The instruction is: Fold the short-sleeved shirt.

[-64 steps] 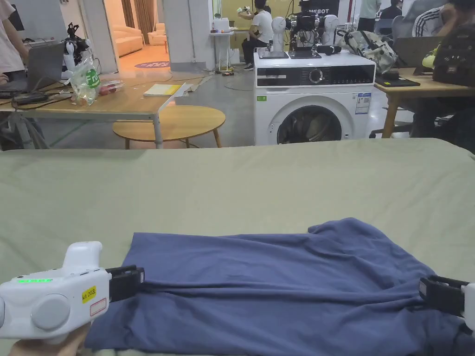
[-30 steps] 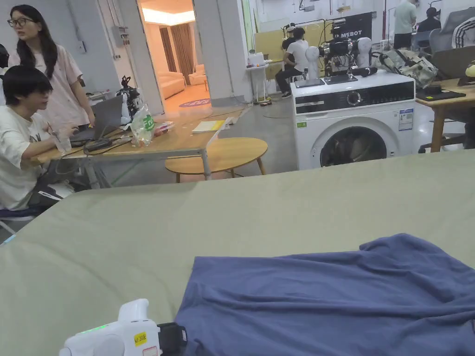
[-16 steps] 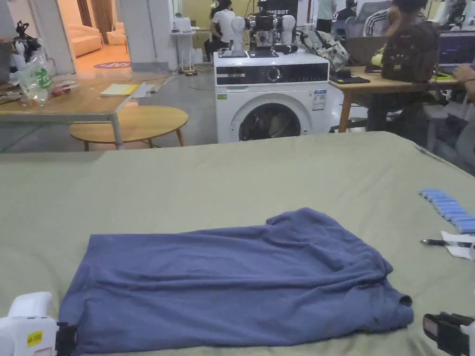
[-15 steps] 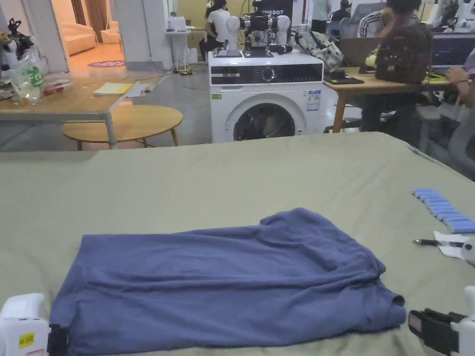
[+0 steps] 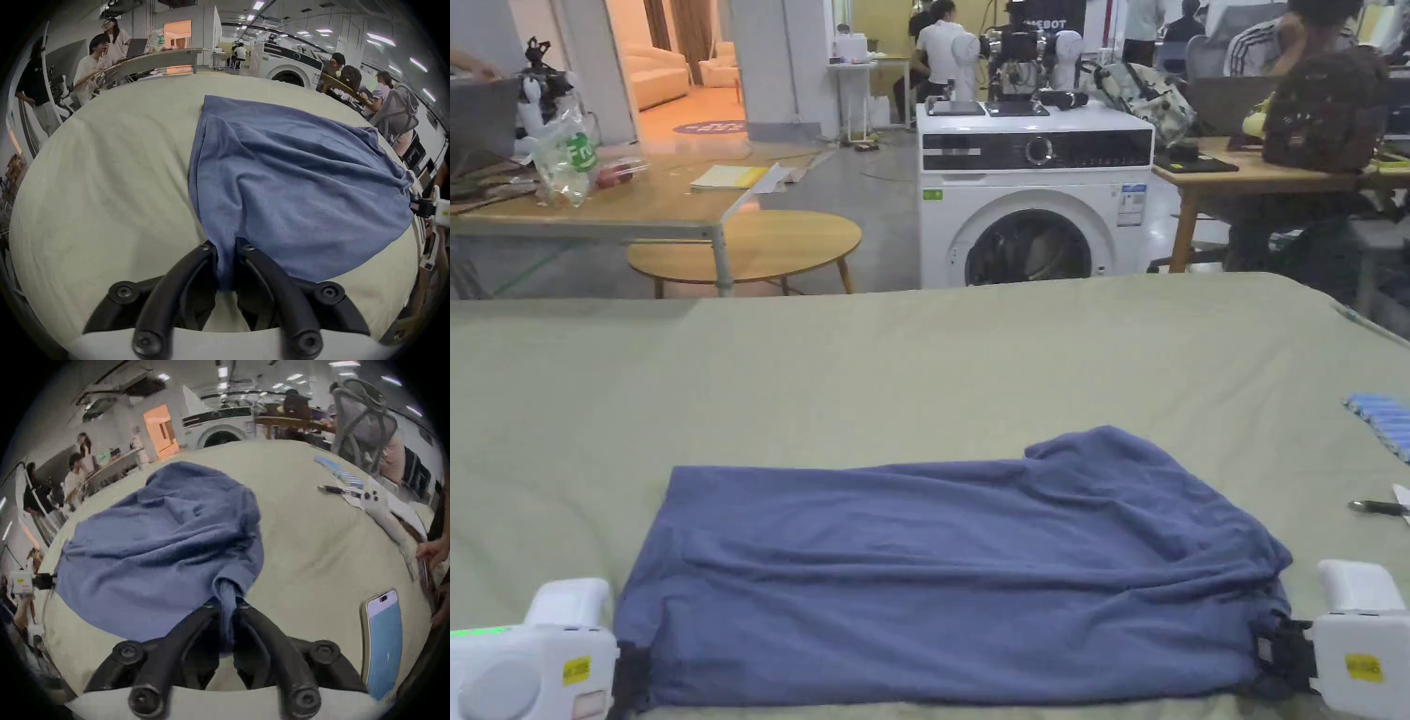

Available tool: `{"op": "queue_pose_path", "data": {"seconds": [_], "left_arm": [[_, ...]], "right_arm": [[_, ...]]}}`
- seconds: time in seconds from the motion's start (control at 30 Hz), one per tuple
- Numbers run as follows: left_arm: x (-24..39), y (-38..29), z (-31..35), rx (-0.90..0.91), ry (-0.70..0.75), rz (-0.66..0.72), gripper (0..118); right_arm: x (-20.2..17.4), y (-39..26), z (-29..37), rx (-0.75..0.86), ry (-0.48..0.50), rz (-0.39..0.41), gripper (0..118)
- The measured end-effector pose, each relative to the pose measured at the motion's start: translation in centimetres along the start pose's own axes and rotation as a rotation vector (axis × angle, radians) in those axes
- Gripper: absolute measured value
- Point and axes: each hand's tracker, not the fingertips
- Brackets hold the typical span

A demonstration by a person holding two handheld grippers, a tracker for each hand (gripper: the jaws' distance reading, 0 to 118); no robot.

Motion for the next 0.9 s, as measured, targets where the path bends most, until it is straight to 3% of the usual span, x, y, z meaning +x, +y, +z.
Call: {"op": "queue_pose_path", "data": {"seconds": [0.1,0.17,0.33,0.57,0.7,0.73,0.83,0.9], "left_arm": [[-2.3,-0.3,2.4,0.124,-0.079,0.140,6],[-3.4,-0.7,5.1,0.199,-0.097,0.193,5],[-3.0,-2.1,9.6,0.203,-0.047,0.019,5],[-4.6,-10.8,13.4,0.129,-0.081,0.026,5],[-4.8,-13.5,13.2,0.105,-0.111,0.061,5],[-4.6,-13.4,13.1,0.110,-0.096,0.057,11],[-3.7,-13.1,14.0,0.146,-0.018,-0.053,70],[-2.7,-12.3,15.5,0.226,-0.037,-0.064,69]], "right_arm": [[-1.1,0.1,1.2,0.053,-0.080,0.077,4],[-1.4,0.1,3.0,0.114,-0.084,0.075,4],[-1.8,-0.8,7.3,0.158,-0.040,0.076,4],[-1.4,-7.5,11.6,0.123,0.000,0.055,4],[-1.9,-9.6,11.5,0.114,-0.048,0.151,6],[-2.0,-9.6,11.3,0.114,-0.071,0.154,16],[-1.3,-9.5,11.7,0.142,-0.063,0.122,69],[-2.0,-9.1,13.0,0.217,-0.023,0.107,70]]}}
